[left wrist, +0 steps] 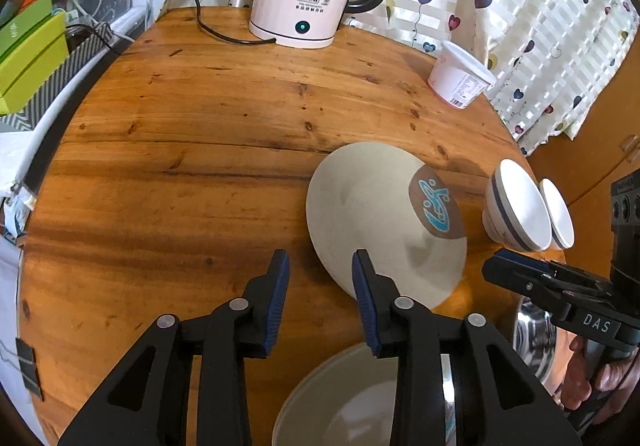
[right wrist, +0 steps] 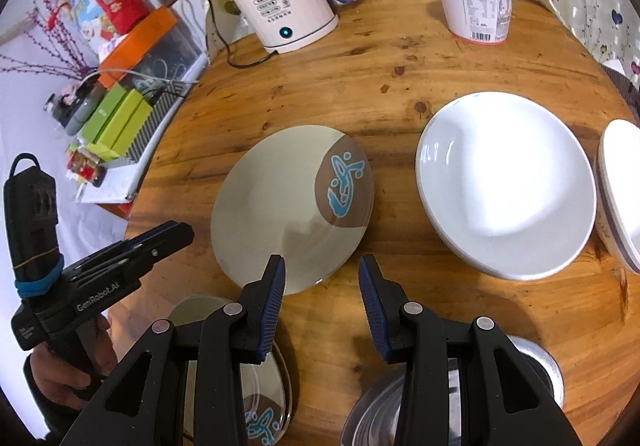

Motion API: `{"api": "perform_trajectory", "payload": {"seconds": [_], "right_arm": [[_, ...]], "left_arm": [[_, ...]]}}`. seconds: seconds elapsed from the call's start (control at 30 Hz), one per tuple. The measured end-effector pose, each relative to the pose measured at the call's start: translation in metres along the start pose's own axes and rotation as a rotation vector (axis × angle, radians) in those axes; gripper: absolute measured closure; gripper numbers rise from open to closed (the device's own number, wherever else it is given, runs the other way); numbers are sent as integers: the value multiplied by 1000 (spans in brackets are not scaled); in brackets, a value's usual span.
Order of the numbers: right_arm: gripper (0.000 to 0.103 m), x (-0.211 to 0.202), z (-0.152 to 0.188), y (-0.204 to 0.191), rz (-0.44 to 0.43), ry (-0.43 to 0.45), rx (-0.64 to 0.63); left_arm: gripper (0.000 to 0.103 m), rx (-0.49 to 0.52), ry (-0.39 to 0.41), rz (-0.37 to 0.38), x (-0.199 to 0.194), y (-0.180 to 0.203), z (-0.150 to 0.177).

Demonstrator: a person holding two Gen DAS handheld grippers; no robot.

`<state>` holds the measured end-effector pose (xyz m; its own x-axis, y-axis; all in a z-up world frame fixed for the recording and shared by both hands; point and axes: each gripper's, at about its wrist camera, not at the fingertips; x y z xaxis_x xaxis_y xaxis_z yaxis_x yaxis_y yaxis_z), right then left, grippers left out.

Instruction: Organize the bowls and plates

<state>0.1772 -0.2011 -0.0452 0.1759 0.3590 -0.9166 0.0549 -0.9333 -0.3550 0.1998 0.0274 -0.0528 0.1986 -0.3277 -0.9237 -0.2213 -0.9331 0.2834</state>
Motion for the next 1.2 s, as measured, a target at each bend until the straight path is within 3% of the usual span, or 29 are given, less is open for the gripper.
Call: {"api": "perform_trajectory", "payload": {"seconds": [0.53, 0.97, 1.2], "right_arm": [[65, 21, -21, 6, 17, -48, 35], [66, 30, -28, 6, 24, -71, 48], [77, 31, -31, 8, 39, -65, 56]], "left_arm": [[65, -19, -38, 37, 22, -14, -22], [65, 28, -54, 64, 33, -8, -33], [65, 56, -63, 90, 39, -5, -35]]}}
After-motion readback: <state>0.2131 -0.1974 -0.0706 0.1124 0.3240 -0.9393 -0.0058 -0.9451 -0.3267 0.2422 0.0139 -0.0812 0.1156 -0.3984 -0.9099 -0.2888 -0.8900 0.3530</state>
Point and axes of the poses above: each gripper's, at about its wrist camera, not at the fingertips, and x roughly the way its jaws point, y to its right, z to its underside, and after that the axes turned 15 degrees about -y, right-handed
